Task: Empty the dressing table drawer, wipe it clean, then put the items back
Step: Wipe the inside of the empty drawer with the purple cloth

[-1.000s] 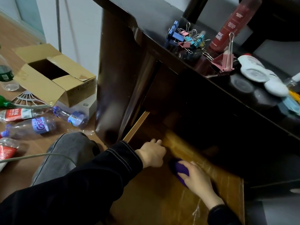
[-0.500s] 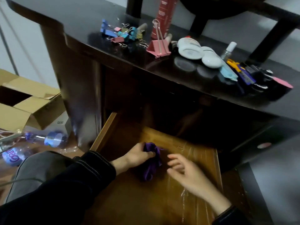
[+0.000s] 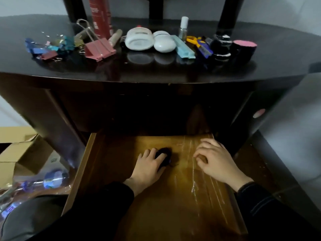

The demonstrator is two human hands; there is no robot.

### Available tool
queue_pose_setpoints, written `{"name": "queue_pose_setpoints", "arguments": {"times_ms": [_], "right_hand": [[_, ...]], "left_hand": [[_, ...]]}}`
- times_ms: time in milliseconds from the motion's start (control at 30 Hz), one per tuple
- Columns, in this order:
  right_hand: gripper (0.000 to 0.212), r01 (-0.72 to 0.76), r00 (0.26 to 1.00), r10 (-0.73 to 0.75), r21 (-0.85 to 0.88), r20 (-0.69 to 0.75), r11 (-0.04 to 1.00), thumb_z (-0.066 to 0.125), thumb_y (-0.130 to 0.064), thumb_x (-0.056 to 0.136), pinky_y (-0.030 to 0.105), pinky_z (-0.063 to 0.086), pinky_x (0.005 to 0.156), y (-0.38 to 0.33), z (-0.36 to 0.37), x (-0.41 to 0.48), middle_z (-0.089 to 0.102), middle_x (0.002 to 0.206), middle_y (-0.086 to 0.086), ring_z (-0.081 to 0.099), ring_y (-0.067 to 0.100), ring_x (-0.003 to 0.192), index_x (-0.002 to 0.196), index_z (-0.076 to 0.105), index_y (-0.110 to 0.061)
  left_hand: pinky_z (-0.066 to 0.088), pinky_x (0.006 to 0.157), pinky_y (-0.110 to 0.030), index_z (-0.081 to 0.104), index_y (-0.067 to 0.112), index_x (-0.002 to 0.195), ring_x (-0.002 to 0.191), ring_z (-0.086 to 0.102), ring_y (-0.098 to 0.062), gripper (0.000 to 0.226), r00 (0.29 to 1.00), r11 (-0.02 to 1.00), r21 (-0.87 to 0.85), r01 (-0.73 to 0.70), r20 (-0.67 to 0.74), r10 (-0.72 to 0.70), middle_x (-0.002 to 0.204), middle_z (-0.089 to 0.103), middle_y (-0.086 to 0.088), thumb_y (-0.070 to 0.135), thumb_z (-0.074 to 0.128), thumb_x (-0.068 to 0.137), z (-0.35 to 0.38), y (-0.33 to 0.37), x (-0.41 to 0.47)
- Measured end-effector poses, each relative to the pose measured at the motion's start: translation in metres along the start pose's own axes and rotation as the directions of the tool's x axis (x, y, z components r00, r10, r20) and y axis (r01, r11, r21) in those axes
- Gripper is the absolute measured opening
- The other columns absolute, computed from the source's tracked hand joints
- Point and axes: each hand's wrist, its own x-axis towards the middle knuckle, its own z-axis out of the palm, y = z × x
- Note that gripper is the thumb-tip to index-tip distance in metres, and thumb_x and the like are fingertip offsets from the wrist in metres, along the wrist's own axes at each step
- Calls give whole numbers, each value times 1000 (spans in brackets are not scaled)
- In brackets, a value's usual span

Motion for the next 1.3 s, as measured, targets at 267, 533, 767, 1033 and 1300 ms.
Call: {"name": "queue_pose_setpoints", "arguments": {"times_ms": [267, 533, 767, 1033, 1300], "right_hand": [[19, -20, 999, 22, 53, -37, 998, 55, -36, 95, 39, 28, 114, 2, 4, -1, 66, 109, -21, 37, 7, 134, 97, 73, -34], [18, -41, 997, 45, 79, -58, 996, 56, -31, 95, 39, 30, 112, 1, 4, -1, 66, 100, -22, 39, 5, 130, 93, 74, -32], [17, -41, 997, 45, 59, -62, 997, 57, -30, 95, 39, 31, 109, 2, 5, -1, 68, 101, -20, 41, 7, 130, 91, 73, -30], [17, -53, 995, 58, 67, -76, 996, 57, -28, 94, 39, 32, 109, 3, 5, 0, 67, 98, -20, 42, 6, 129, 91, 73, -29], [16, -54, 996, 57, 45, -73, 998, 58, -26, 93, 41, 32, 108, 1, 4, 0, 70, 100, -16, 42, 7, 128, 89, 74, -27]], "left_hand": [[50, 91, -37, 40, 39, 142, 114, 51, -22, 47, 870, 876, -41, -480, 103, 482, 131, 47, 1, 54, 38, 98, -6, -10, -28], [49, 92, -41, 44, 29, 141, 115, 49, -30, 51, 997, 1000, 3, 2, 81, -3, 126, 46, -5, 50, 51, 95, -13, -9, 38], [52, 83, -36, 44, 32, 129, 104, 52, -24, 42, 781, 797, -104, -595, 160, 604, 123, 44, -3, 50, 50, 92, -9, 14, -31], [48, 93, -41, 40, 28, 144, 117, 49, -29, 50, 980, 989, 40, -144, 144, 137, 129, 43, -5, 49, 46, 99, -22, -22, 16], [51, 77, -37, 43, 28, 132, 103, 51, -26, 48, 681, 732, -200, -652, 272, 680, 124, 40, -4, 42, 59, 89, -23, 20, -70]]}}
